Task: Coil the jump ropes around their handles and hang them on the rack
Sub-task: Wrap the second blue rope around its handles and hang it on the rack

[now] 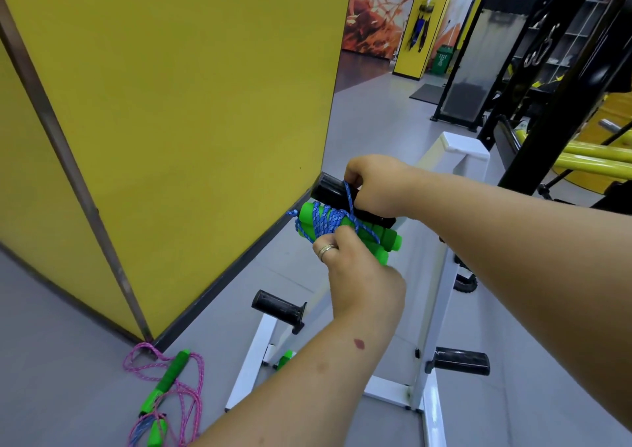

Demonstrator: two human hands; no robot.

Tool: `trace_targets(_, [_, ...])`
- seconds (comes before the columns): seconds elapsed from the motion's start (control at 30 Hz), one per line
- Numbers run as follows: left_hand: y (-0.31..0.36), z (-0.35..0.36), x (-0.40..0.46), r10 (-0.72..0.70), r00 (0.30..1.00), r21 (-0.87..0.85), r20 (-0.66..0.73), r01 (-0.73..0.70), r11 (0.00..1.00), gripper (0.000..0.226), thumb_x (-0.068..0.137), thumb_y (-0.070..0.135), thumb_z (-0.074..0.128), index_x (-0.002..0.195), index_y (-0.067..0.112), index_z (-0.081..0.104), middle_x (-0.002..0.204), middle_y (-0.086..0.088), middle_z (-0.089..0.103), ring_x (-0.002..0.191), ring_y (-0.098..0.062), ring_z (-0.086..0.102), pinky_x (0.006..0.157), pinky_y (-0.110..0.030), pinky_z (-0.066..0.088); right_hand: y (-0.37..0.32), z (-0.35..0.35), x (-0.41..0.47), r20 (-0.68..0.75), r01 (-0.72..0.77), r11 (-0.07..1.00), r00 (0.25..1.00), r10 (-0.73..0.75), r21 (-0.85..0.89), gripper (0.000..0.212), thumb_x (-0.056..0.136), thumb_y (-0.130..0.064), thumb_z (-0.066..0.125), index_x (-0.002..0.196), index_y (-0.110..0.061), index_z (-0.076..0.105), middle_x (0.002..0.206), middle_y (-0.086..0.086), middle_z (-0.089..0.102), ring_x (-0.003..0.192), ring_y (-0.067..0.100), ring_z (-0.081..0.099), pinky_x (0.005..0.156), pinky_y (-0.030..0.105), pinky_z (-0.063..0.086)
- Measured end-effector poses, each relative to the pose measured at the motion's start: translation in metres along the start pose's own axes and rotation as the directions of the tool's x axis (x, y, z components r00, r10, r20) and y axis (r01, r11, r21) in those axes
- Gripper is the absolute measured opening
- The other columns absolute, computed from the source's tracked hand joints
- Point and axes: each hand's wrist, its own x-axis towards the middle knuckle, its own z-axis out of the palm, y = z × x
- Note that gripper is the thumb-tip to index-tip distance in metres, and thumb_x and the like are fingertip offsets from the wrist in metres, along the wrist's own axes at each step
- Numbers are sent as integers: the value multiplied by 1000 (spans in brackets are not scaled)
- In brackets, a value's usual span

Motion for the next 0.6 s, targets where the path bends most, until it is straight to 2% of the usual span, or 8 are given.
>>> trace_targets(0.13, [-15, -11, 11, 199, 980, 277, 6, -192, 942, 46, 83, -9, 60, 118, 16, 43, 134, -6, 33, 64, -17, 47, 66, -28, 40, -1, -7, -2, 38, 1, 1000, 999, 0, -12, 42, 90, -1, 46, 128, -14, 58, 129, 9, 60, 114, 30, 56, 89, 33, 48])
trace_targets(0.27, [-27, -19, 17, 443, 896, 501, -32, -369, 783, 44, 74, 18, 84, 110, 17, 58, 113, -7, 57, 90, -32, 54, 71, -42, 46, -4, -8, -3, 37, -16, 1000, 999, 17, -22, 43, 93, -2, 42, 130, -14, 60, 129, 9, 61, 114, 29, 55, 84, 30, 44])
trace_targets(0.3, [-30, -19, 19, 494, 868, 537, -61, -388, 749, 45, 71, 27, 87, 107, 19, 60, 112, -5, 60, 98, -32, 53, 76, -44, 46, -5, -10, -4, 45, -47, 999, 998, 48, -20, 44, 93, -2, 41, 130, -14, 60, 128, 9, 61, 113, 29, 55, 83, 29, 44])
trace_targets(0.37, [-30, -22, 24, 543, 834, 538, -100, -414, 734, 44, 74, 42, 84, 106, 21, 62, 126, -1, 60, 121, -33, 48, 94, -51, 40, -5, -13, -5, 55, -44, 999, 997, 45, -21, 42, 94, -4, 41, 129, -13, 63, 125, 10, 62, 113, 30, 56, 84, 31, 46])
trace_targets(0.43, [-22, -25, 33, 524, 846, 496, -96, -416, 762, 43, 82, 51, 76, 108, 20, 61, 140, 2, 57, 142, -31, 37, 114, -57, 27, -4, -16, -3, 71, -2, 998, 997, 7, -67, 36, 94, -9, 45, 124, -11, 65, 123, 12, 65, 113, 32, 59, 88, 34, 48])
trace_targets(0.47, [-17, -26, 37, 499, 864, 482, -64, -411, 774, 44, 85, 54, 73, 109, 19, 59, 139, 3, 57, 146, -29, 34, 119, -59, 22, -4, -16, 1, 77, 13, 997, 997, -7, -72, 32, 95, -11, 47, 120, -9, 66, 120, 13, 65, 112, 33, 60, 89, 34, 50])
trace_targets(0.53, [-10, -26, 41, 481, 877, 468, -14, -420, 778, 46, 87, 56, 70, 109, 17, 58, 127, 0, 62, 139, -30, 44, 117, -60, 27, -9, -20, 6, 137, 11, 992, 991, 7, -128, 18, 96, -9, 48, 104, -2, 62, 105, 12, 64, 98, 32, 60, 80, 32, 49])
trace_targets(0.6, [-5, -23, 41, 485, 873, 453, -49, -413, 790, 47, 87, 59, 70, 104, 17, 59, 113, -3, 63, 117, -33, 55, 104, -57, 42, -15, -25, 3, 148, 18, 978, 989, 13, -210, 12, 97, -6, 46, 86, -4, 53, 86, 9, 53, 81, 26, 49, 65, 28, 37])
